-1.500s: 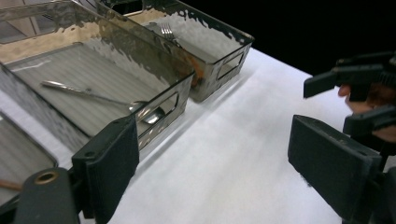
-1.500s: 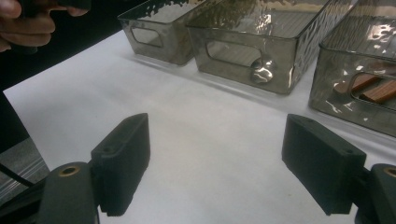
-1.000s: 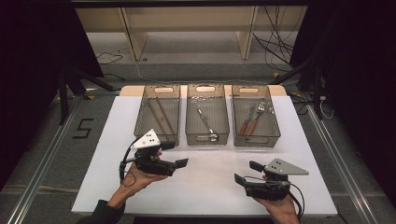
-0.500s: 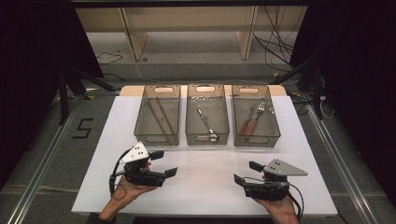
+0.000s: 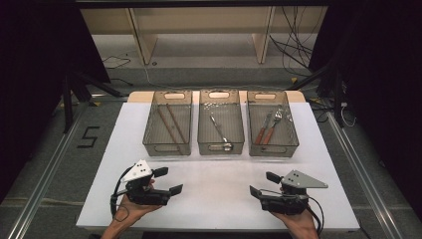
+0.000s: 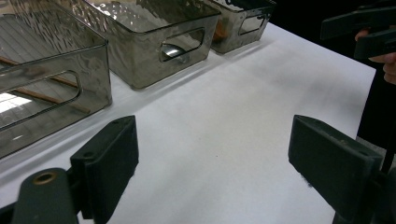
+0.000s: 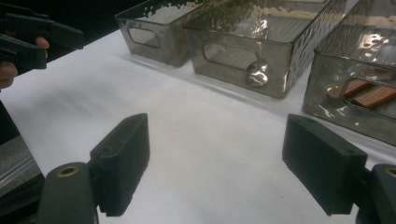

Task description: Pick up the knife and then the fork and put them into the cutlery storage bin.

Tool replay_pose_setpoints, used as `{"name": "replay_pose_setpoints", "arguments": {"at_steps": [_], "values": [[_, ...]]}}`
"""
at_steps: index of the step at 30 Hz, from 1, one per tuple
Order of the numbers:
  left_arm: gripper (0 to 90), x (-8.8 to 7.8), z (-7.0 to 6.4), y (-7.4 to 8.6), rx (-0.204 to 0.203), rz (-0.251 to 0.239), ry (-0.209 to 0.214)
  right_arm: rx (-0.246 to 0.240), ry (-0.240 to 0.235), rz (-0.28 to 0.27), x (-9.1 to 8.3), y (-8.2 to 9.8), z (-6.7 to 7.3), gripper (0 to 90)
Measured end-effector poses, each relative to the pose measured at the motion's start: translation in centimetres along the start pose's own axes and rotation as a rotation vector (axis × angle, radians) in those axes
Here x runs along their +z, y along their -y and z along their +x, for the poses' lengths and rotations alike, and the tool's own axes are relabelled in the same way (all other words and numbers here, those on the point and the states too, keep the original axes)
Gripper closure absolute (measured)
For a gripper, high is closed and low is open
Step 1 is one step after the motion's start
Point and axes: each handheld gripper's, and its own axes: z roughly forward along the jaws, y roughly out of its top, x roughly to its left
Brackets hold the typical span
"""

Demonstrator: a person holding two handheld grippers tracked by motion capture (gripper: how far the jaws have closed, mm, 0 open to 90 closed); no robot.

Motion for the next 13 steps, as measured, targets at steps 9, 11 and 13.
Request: {"name": "replay_pose_setpoints", "arguments": {"at_steps": [9, 11, 13], "values": [[15.6, 0.01, 0.22, 0.00, 0.004, -0.005, -0.007, 0.000, 0.000, 0.006, 0.11, 0.05, 0.07, 23.9], [15.6, 0.04, 0.22, 0.00, 0.003, -0.005, -0.005, -0.002, 0.000, 0.005, 0.13, 0.07, 0.03, 23.9], [15.6, 0.08, 0.21, 0.00, 0.005, -0.006, -0.007, -0.002, 0.001, 0.004, 0.12, 0.08, 0.01, 23.9]]}}
